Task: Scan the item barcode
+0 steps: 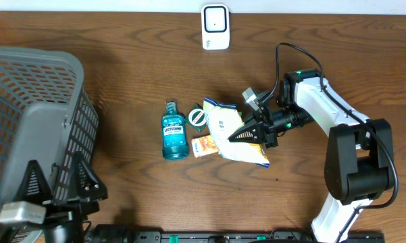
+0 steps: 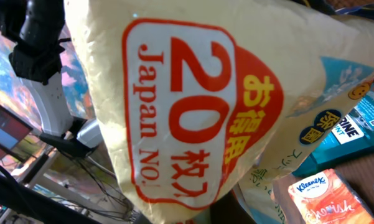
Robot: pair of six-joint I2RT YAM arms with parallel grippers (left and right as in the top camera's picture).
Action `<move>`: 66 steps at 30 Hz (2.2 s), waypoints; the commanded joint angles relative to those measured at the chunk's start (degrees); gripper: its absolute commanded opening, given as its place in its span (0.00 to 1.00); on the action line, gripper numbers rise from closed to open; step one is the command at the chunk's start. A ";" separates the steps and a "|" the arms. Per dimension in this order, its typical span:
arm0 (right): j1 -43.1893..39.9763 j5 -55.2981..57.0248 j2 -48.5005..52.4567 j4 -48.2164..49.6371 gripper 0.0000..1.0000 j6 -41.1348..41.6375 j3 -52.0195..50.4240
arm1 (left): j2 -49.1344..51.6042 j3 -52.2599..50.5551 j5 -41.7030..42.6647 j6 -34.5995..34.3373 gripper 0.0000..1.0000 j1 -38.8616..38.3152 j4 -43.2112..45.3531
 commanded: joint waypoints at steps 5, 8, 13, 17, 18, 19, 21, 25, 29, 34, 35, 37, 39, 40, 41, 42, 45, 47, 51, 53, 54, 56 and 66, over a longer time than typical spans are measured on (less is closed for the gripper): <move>0.13 -1.46 -1.55 -0.07 0.01 -2.56 0.07 | -0.17 -11.34 13.94 4.24 0.98 0.35 1.79; 0.13 -1.11 -1.55 -0.07 0.02 -2.56 0.07 | -0.17 -17.29 17.44 6.71 0.98 0.35 6.47; 0.26 -1.38 -1.55 -0.04 0.01 -2.56 0.07 | -0.17 -24.33 17.25 6.62 0.98 0.35 12.98; 0.72 -1.46 -1.55 -0.04 0.01 -2.56 0.07 | -0.17 -28.17 17.20 6.14 0.98 0.35 13.73; 1.03 -1.49 -1.55 -0.02 0.01 -2.56 0.07 | -0.17 -29.81 17.20 6.12 0.98 0.35 13.73; 1.11 -1.49 -1.55 0.00 0.01 -2.58 0.07 | -0.17 -30.69 17.18 6.14 0.98 0.35 13.73; 1.09 -1.49 -1.55 0.20 0.01 -2.58 0.07 | -0.15 -32.28 17.22 6.19 0.98 0.35 13.62; 1.03 -1.49 -1.55 1.97 0.01 -2.56 0.07 | -0.13 -34.40 17.22 6.19 0.98 0.35 13.25; 0.83 -0.76 -1.55 2.95 0.01 -2.56 0.28 | -0.13 -34.67 17.22 6.19 0.98 0.35 13.22; -1.86 1.70 -1.55 4.31 0.01 3.48 4.87 | -0.13 -34.64 17.22 6.19 0.98 0.35 13.20; -2.40 2.82 -1.55 4.79 0.01 5.88 6.54 | -0.13 -34.64 17.22 6.21 0.98 0.35 13.18; -3.02 6.95 -1.55 7.76 0.02 14.08 10.27 | -0.13 -34.64 17.22 6.21 0.98 0.35 13.14; -3.04 13.86 -1.55 14.10 0.02 27.36 13.51 | -0.13 -34.67 17.22 6.21 0.98 0.35 12.96; -2.73 19.78 -1.55 19.41 0.02 37.86 14.99 | -0.13 -34.67 17.22 6.21 0.98 0.35 12.96; -2.23 27.21 -1.55 25.35 0.02 49.07 16.04 | -0.13 -34.64 17.22 6.19 0.98 0.35 12.94; -1.40 36.39 -1.55 30.77 0.01 59.84 16.70 | -0.13 -34.64 17.22 6.21 0.98 0.35 12.79; 1.88 56.96 -1.55 37.86 0.01 70.14 17.14 | -0.13 -34.64 17.22 6.21 0.98 0.35 11.30; 4.04 62.12 -1.53 38.84 0.01 70.55 17.11 | -0.13 -34.64 17.22 6.21 0.98 0.35 9.18; 8.50 75.23 -1.29 42.91 0.01 74.93 17.11 | -0.13 -34.67 17.22 6.19 0.98 0.35 3.43; 10.56 84.24 -0.66 46.56 0.01 78.14 17.11 | 0.02 -34.62 17.22 6.21 0.98 0.35 2.91; 11.39 88.63 -0.31 48.13 0.01 79.65 17.11 | 0.04 -34.64 17.22 6.21 0.98 0.35 2.80; 12.83 96.10 0.85 51.30 0.01 81.92 17.11 | 0.09 -34.64 17.22 6.21 0.98 0.35 2.84; 13.25 102.71 8.81 63.43 0.01 78.97 24.11 | 0.13 -34.64 17.22 6.21 0.98 0.35 2.84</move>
